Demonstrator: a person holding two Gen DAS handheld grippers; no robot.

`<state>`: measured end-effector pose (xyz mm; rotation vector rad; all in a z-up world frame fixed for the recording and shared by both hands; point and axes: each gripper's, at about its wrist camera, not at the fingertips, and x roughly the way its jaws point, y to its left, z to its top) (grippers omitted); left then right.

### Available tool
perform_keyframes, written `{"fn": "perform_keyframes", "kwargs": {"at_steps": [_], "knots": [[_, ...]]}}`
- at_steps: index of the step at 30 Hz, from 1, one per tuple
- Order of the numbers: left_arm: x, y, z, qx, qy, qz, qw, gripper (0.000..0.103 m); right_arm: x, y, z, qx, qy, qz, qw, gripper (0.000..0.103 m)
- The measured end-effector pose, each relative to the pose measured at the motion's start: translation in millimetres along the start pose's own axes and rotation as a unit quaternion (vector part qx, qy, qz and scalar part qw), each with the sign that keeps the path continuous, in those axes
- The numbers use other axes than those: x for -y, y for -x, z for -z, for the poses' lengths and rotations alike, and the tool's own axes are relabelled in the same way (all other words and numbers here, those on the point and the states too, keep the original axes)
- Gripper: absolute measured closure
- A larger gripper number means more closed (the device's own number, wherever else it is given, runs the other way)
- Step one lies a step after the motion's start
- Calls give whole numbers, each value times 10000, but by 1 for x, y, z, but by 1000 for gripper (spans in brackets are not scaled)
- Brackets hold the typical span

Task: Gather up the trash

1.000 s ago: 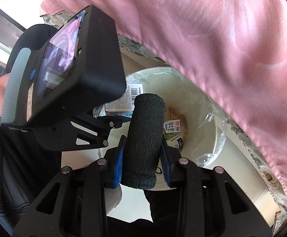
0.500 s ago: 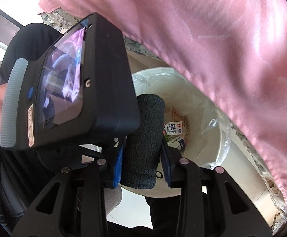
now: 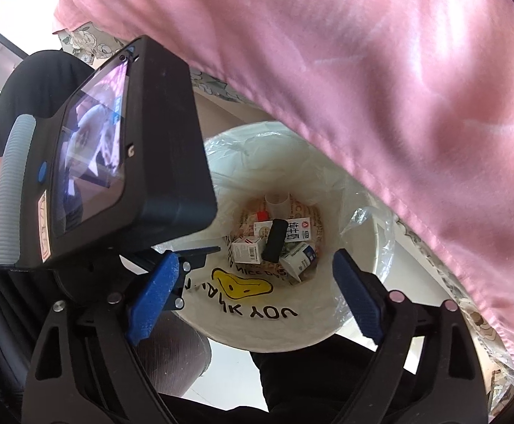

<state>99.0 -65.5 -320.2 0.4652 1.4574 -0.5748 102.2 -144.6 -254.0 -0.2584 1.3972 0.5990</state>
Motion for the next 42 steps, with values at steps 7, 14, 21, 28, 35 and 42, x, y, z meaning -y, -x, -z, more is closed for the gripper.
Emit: {"fn": "perform_keyframes", "kwargs": {"at_steps": [7,14,21,28,35,42], "knots": [[1,-3,-1,39,-15,-70,10000,25,4,4,3,56,-92,56,9999,14],[2,10,0,151,2,-138,9998,24,5,11,4,192,-186,137,9995,14],[-2,49,5,599,300,-165,9976,21,2,46,20,645,-470,346,9962,14],[-11,113,17,1322,851,-349,9869,17,-6,105,44,1442,-1104,745,9805,14],[-12,172,31,1945,1295,-661,9701,14,-16,155,60,2085,-1654,1037,9583,14],[-3,221,44,2406,1578,-992,9526,9,-35,202,75,2566,-2132,1377,9326,14]]}}
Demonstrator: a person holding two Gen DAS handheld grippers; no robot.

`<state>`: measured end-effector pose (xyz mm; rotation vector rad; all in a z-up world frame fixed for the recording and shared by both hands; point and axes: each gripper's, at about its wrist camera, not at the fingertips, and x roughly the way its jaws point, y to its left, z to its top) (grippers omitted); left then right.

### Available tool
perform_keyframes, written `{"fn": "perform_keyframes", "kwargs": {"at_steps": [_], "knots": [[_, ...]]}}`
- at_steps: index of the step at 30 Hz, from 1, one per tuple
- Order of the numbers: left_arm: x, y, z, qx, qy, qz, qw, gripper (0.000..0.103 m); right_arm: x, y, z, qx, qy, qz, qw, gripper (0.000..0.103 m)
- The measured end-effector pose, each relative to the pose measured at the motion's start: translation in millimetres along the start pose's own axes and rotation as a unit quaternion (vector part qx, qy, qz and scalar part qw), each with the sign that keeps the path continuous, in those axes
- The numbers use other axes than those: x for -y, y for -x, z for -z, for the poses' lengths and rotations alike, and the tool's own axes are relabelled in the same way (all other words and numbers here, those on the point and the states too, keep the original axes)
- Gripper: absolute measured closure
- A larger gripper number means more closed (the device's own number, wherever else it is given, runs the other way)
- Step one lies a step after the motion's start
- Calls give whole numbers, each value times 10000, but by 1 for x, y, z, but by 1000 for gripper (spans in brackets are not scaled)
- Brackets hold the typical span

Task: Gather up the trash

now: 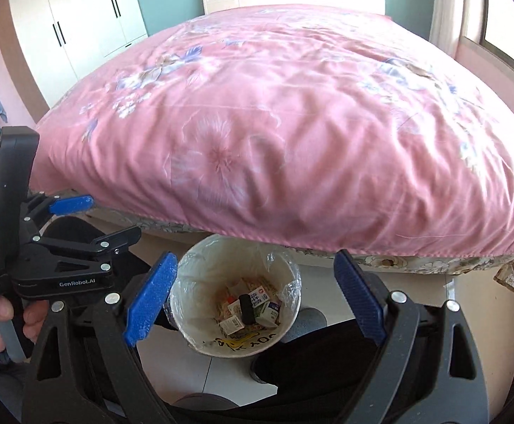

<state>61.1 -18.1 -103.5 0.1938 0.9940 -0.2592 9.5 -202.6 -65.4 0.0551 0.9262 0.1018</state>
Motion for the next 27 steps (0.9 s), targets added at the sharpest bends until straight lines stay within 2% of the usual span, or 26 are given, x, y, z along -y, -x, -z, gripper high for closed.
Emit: {"fn": "perform_keyframes", "kwargs": {"at_steps": [3,5,8,11,15,19,27], "knots": [[-1,23,-1,202,165,-29,9997,8,-4,20,5,240,-260,273,9990,14],[0,37,1,335,265,33,9991,8,-8,33,9,358,-368,355,9981,14],[6,58,6,634,325,-62,9974,6,-13,50,14,493,-492,405,9967,12],[14,82,7,935,255,-444,9943,6,-16,67,19,635,-646,538,9944,12],[23,105,8,1115,221,-1146,9869,5,-18,91,24,936,-846,616,9901,11],[27,124,13,1251,162,-1030,9867,5,-20,110,25,1195,-957,661,9860,11],[22,147,22,1420,225,-751,9868,5,-27,126,24,1229,-1019,691,9847,11]]}}
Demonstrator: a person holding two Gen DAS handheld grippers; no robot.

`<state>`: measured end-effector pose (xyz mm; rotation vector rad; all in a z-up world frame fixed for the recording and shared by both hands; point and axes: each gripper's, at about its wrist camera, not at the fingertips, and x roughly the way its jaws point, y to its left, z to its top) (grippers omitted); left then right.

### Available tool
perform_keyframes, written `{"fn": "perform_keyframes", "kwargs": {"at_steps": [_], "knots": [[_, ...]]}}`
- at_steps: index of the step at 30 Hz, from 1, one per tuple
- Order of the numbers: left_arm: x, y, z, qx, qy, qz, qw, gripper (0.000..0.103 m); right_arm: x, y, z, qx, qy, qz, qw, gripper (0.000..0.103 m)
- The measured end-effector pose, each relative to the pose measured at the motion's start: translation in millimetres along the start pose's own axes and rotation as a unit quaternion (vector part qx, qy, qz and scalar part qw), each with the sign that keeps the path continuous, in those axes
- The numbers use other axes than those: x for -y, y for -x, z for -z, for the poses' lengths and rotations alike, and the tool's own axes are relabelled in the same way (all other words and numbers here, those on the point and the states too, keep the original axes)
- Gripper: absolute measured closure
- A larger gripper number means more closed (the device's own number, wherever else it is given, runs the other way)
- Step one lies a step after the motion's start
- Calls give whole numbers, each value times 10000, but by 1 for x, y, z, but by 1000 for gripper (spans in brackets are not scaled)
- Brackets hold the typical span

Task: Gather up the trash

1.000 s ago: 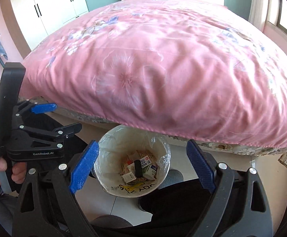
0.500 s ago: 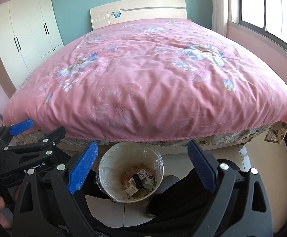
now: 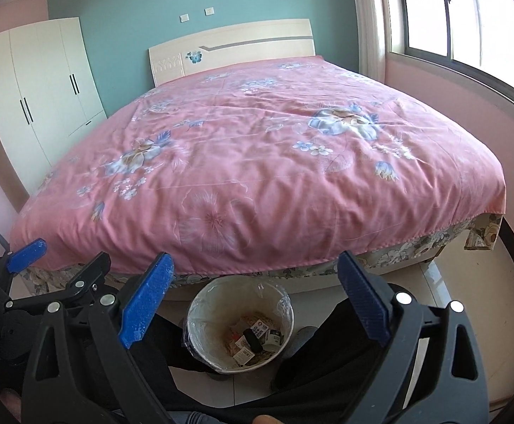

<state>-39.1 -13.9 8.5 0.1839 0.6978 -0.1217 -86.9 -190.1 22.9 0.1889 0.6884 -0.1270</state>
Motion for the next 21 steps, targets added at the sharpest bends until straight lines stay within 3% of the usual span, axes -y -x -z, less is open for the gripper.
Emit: {"fn": "perform_keyframes", "kwargs": {"at_steps": [6,15,21], "knots": [[-9,3,3,33,174,164,9997,4,0,-2,4,-164,-36,40,9999,11],[-2,5,3,99,-55,181,9998,4,6,-2,9,-223,-122,249,9994,11],[-6,1,3,-11,56,216,9998,4,8,-2,8,-235,-158,234,9993,11]]}}
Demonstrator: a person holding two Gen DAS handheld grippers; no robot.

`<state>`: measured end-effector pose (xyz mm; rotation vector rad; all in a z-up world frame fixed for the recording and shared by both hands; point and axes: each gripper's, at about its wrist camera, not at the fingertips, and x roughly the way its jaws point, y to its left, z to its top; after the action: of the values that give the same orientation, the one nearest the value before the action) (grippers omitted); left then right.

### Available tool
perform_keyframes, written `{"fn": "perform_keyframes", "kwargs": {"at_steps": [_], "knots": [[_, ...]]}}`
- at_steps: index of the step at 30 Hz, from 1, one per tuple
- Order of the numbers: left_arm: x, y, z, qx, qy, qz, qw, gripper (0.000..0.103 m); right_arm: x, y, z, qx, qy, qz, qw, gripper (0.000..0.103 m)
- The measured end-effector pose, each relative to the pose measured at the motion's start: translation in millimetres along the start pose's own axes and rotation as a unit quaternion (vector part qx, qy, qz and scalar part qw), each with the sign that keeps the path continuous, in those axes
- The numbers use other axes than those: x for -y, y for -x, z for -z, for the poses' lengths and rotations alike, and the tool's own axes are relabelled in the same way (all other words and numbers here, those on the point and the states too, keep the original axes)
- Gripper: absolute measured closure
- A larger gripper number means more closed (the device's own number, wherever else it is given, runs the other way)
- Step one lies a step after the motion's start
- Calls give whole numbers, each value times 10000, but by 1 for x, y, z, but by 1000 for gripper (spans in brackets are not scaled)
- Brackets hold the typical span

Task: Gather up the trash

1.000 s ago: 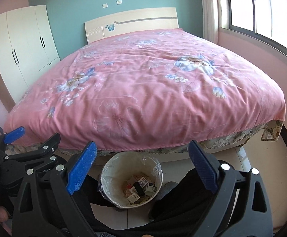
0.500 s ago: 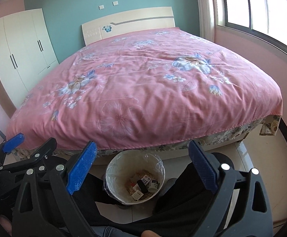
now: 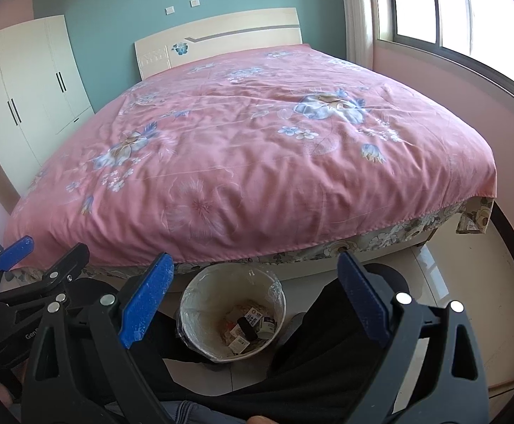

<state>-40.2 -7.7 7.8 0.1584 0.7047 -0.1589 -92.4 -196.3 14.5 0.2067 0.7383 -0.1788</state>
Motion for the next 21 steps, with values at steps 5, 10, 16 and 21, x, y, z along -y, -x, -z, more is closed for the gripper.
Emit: {"fn": "perform_keyframes", "kwargs": {"at_steps": [5,10,16,21], "knots": [[-3,-3,1,-52,57,0,10000,4,0,0,0,-21,-3,-51,10000,11],[-2,-2,1,-64,35,-2,10000,4,-1,0,1,-30,21,-80,10000,11],[-2,-3,0,-77,22,33,10000,4,-1,0,0,-42,34,-110,9999,11],[-4,-4,-1,-71,43,-36,10000,4,-1,0,0,-39,29,-114,9999,11]]}}
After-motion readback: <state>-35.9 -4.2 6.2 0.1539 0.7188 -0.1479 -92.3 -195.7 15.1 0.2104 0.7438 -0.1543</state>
